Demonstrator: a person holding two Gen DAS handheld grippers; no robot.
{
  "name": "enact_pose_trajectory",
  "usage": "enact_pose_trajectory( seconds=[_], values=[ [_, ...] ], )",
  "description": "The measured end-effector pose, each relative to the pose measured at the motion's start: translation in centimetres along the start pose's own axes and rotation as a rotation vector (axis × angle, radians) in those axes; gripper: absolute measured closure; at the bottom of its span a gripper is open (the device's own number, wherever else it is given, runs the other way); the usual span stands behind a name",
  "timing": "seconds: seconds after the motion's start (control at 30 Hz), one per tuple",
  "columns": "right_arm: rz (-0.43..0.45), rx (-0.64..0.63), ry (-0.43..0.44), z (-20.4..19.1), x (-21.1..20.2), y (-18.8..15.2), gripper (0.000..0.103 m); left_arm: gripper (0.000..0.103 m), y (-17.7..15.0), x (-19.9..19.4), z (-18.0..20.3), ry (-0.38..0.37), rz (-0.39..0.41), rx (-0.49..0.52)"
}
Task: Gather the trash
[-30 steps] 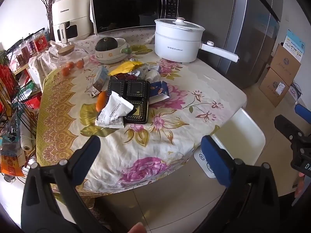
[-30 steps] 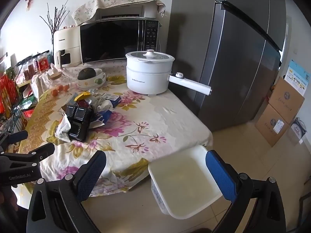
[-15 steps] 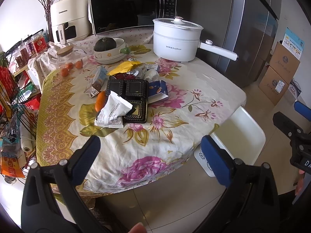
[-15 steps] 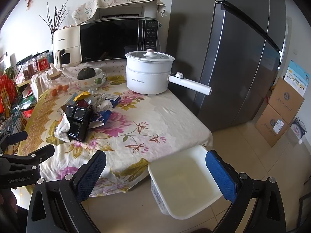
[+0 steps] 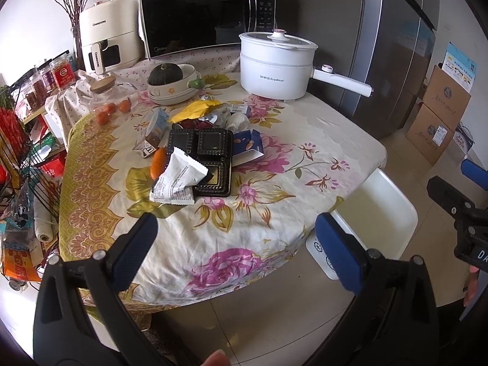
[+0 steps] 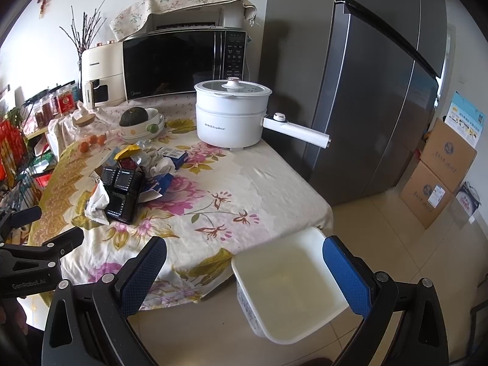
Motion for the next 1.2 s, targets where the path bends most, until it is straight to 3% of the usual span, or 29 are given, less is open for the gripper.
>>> enact_pose_trajectory(
  seconds=[1.2],
  values=[
    [0.000,0.017,-0.005,0.40,0.14,-0.29,0.000,0.000,-0.17,-0.21,0.21,-0.007,0.005,0.004]
  ],
)
Point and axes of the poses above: each gripper's, at about its wrist camera, not at the fingertips, and x roughly the way its jaws point, z to its right, y to its top, the point moved 1 cm from there along x, roughly the way its jaws point, and after that the axes turned 14 degrees about -x, right-handed, at the moved point
